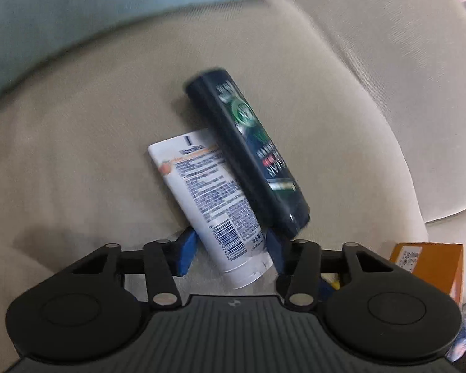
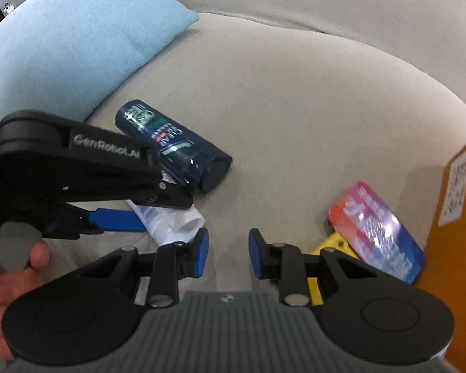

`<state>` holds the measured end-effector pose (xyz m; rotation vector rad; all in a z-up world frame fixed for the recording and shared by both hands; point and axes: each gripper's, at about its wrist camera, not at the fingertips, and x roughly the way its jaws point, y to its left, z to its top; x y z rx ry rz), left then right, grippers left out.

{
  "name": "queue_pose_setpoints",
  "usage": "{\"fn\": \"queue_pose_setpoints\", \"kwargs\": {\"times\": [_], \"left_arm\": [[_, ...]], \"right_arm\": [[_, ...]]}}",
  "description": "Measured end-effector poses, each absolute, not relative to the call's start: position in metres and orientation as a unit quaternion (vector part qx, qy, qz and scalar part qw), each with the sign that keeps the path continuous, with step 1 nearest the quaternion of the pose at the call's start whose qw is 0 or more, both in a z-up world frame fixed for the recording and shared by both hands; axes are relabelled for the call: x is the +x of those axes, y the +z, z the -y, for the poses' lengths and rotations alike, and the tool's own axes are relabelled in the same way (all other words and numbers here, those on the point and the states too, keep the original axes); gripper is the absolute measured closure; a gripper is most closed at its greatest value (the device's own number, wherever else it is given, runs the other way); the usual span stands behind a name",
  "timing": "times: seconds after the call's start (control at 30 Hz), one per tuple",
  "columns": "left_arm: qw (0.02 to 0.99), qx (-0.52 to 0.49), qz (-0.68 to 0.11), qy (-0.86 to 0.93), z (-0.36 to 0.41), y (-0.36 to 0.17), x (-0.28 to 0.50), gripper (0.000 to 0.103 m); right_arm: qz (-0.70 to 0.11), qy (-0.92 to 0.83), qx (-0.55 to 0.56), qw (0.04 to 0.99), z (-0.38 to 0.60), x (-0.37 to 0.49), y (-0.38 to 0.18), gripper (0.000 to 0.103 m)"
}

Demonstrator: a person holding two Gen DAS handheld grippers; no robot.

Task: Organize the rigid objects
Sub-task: 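Grasp the white Vaseline tube with the left tool while the right tool grasps the dark CLEAR bottle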

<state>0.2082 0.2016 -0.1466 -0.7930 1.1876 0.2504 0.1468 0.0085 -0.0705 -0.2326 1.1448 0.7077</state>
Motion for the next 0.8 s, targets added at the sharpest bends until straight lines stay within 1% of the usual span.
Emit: {"fn": "queue_pose_setpoints", "kwargs": {"times": [0.1, 0.13, 0.17, 0.23, 0.33, 0.47, 0.5, 0.53, 0.57, 0.7, 0.8], "left_arm": [[0.761, -0.355, -0.530, 0.115, -0.209, -0.143, 0.207, 0.058], [0.761, -0.359, -0.527, 0.116, -0.213, -0.143, 0.206, 0.061], [0.761, -0.366, -0.522, 0.118, -0.216, -0.144, 0.204, 0.068], [0.768, -0.366, -0.513, 0.117, -0.221, -0.142, 0.202, 0.072], [0.775, -0.359, -0.505, 0.125, -0.228, -0.139, 0.201, 0.073], [0.763, -0.395, -0.499, 0.115, -0.241, -0.147, 0.202, 0.072], [0.762, -0.404, -0.494, 0.111, -0.245, -0.150, 0.202, 0.072], [0.761, -0.410, -0.490, 0.111, -0.248, -0.152, 0.203, 0.071], [0.761, -0.414, -0.487, 0.112, -0.255, -0.153, 0.202, 0.069], [0.763, -0.434, -0.465, 0.113, -0.265, -0.158, 0.204, 0.069], [0.788, -0.392, -0.461, 0.117, -0.260, -0.156, 0.208, 0.069]], "right_arm": [[-0.513, 0.339, -0.116, 0.780, -0.017, 0.153, -0.065, 0.073], [-0.508, 0.344, -0.119, 0.781, -0.020, 0.155, -0.061, 0.073], [-0.503, 0.350, -0.122, 0.781, -0.023, 0.157, -0.058, 0.073], [-0.492, 0.365, -0.131, 0.780, -0.032, 0.161, -0.053, 0.073], [-0.474, 0.386, -0.153, 0.776, -0.050, 0.167, -0.050, 0.072], [-0.484, 0.398, -0.161, 0.763, -0.068, 0.181, -0.056, 0.070], [-0.493, 0.404, -0.152, 0.755, -0.069, 0.185, -0.058, 0.063], [-0.500, 0.404, -0.146, 0.752, -0.071, 0.189, -0.061, 0.059], [-0.504, 0.404, -0.146, 0.749, -0.074, 0.191, -0.062, 0.059], [-0.511, 0.408, -0.150, 0.742, -0.083, 0.193, -0.067, 0.058], [-0.509, 0.410, -0.155, 0.740, -0.090, 0.196, -0.071, 0.059]]}}
